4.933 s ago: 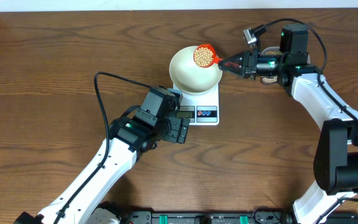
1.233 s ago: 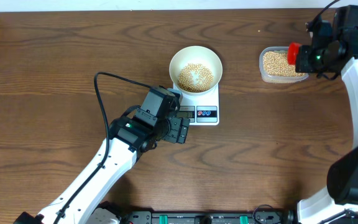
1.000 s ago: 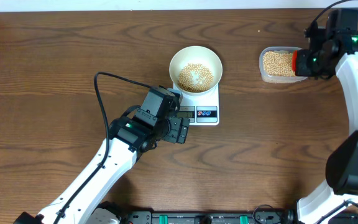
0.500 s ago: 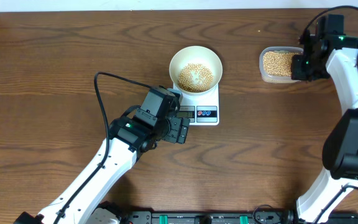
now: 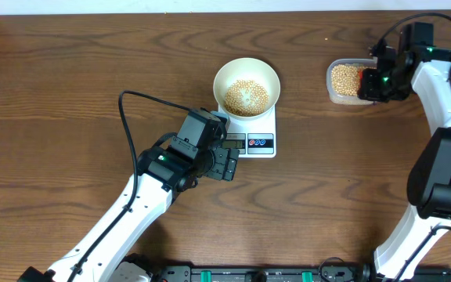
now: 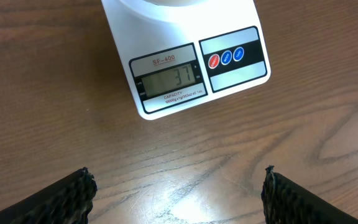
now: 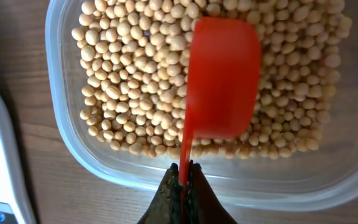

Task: Scoop item into bowl and weigh 50g on scale
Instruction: 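Scoop more soybeans from the tub with the red scoop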

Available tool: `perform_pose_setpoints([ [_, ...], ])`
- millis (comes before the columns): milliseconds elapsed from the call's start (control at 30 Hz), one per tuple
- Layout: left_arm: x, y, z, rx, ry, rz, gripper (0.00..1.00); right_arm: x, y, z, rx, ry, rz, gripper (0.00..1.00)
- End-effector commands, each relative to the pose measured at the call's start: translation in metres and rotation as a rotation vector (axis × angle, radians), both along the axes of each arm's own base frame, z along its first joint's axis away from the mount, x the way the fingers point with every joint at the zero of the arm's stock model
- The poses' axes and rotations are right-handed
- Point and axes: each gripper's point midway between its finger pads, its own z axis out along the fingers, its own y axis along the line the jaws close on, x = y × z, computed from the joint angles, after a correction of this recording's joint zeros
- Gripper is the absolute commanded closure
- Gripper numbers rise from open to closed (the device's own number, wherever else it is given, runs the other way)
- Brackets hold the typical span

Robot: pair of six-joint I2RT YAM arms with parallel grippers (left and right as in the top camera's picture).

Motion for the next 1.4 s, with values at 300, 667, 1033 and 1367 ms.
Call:
perform_pose_setpoints([
  [300,0.001,0.002,-0.002,0.017,-0.002,0.005,0.12,0.002,-0.021,0.056,0.044,-0.123,-0.048,0.99],
  [667,0.001,0.002,-0.002,0.017,-0.003,0.005,0.12,-0.006,-0.017,0.057,0.066,-0.096,-0.04,0.99],
  [1033,0.001,0.002,-0.002,0.017,-0.003,0.005,0.12,-0.013,-0.012,0.08,0.356,-0.177,0.014,0.99],
  [1367,0.001,0.002,-0.002,0.017,-0.003,0.005,0.12,-0.025,-0.01,0.094,0.589,-0.266,0.06,0.99],
])
